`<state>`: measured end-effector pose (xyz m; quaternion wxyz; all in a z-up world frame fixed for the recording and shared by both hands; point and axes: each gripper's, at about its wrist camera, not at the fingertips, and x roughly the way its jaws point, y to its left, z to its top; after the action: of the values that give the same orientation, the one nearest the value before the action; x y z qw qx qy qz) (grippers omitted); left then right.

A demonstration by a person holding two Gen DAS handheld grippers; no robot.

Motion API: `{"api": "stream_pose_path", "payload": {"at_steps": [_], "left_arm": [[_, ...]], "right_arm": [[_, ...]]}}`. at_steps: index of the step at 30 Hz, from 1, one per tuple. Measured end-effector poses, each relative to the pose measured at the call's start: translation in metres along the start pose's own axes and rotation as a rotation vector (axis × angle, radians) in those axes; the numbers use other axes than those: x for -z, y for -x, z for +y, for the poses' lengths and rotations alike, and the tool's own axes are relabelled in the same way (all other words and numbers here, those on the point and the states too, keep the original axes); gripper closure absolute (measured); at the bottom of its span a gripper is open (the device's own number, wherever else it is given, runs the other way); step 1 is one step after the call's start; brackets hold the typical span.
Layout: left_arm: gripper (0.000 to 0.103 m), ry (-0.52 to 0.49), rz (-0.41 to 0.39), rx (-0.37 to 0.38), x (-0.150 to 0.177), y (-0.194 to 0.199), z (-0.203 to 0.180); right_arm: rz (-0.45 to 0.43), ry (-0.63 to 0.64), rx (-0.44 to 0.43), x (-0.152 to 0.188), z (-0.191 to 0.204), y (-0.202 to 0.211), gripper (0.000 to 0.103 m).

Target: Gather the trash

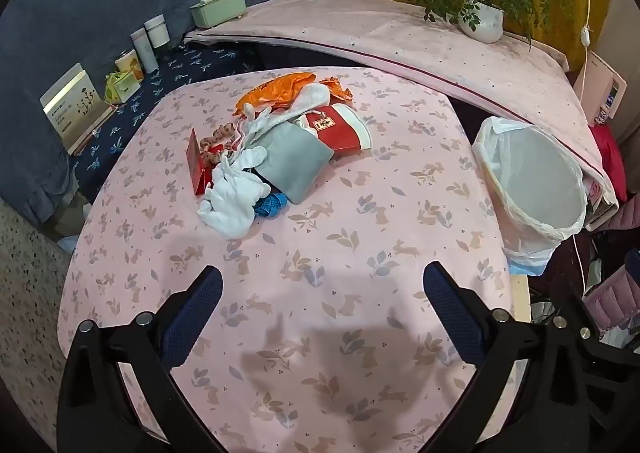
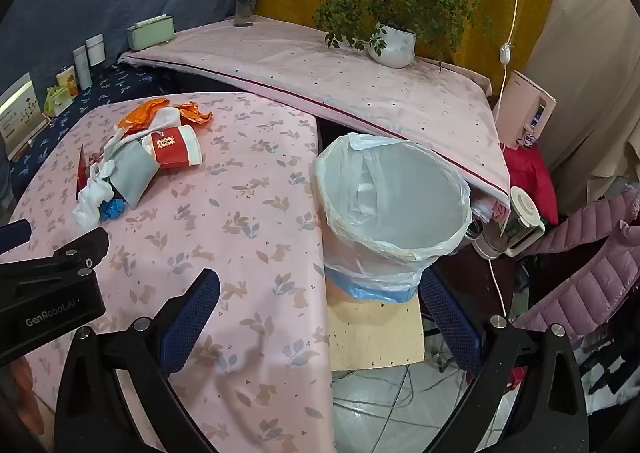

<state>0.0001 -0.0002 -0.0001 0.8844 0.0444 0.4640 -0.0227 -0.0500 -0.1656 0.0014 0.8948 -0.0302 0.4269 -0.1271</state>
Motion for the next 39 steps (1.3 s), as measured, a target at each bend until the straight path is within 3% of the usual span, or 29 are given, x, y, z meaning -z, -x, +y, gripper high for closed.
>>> {"api": "stream_pose_path", "payload": {"at_steps": [39], "left_arm": [[0.007, 0.001, -0.011, 0.029, 0.0032, 0.0028, 0.0015]], "right_arm": [[0.001, -0.004, 0.014, 0.0015, -0.0005, 0.0059, 0.007]]}}
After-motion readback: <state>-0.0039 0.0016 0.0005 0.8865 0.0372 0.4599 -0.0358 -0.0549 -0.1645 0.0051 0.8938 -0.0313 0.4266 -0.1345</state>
